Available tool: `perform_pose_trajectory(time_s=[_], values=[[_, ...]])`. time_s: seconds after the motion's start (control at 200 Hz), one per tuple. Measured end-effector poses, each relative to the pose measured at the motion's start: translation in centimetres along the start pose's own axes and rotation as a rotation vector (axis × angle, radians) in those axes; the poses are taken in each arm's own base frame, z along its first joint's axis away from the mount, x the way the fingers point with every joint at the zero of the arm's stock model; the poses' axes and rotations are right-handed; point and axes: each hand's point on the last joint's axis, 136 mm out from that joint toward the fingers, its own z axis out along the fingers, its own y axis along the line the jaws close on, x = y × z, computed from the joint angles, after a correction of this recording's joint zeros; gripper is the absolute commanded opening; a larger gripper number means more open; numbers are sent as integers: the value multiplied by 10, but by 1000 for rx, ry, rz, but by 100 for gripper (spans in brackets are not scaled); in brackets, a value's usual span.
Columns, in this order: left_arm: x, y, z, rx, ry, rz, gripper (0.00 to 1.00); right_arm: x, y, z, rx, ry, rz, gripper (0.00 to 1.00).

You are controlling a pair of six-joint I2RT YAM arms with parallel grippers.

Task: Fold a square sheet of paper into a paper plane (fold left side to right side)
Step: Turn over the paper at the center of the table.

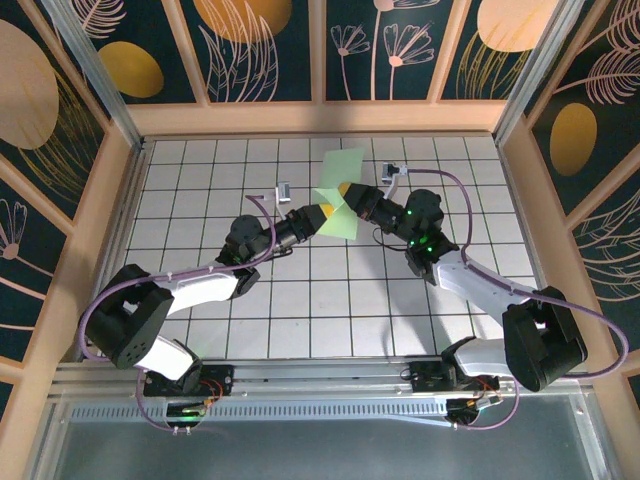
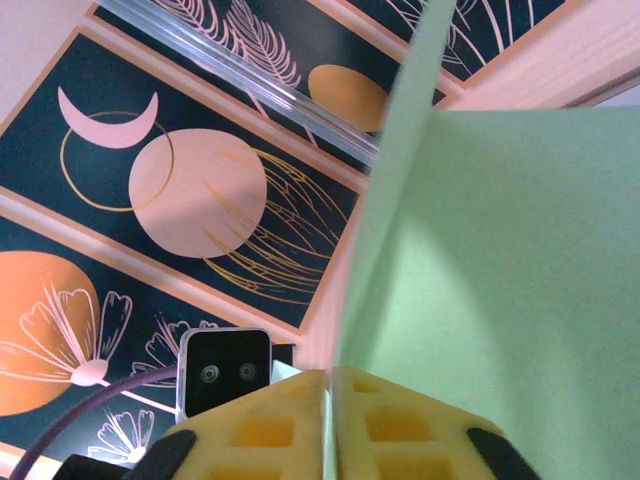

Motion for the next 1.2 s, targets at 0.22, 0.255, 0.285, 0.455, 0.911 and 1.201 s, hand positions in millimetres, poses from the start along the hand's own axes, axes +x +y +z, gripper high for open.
perform_pose_trajectory(time_s=[0.22, 0.255, 0.285, 0.455, 0.911, 1.201], values=[[2, 8, -2, -51, 12, 19, 8, 3, -11, -2, 56, 8, -25, 39], [2, 8, -3, -60, 11, 28, 6, 4, -13, -4, 75, 10, -32, 42], [1, 7, -4, -69, 9, 37, 5, 3, -15, -6, 93, 9, -45, 44], [-3, 4, -5, -150, 38, 132, 0, -6, -33, -25, 238, -14, -125, 51], [-12, 60, -15, -796, 260, 564, 0, -32, -135, -106, 860, -35, -312, 62], [16, 118, -35, -1381, 458, 828, 0, -40, -157, -134, 991, -60, -319, 65]])
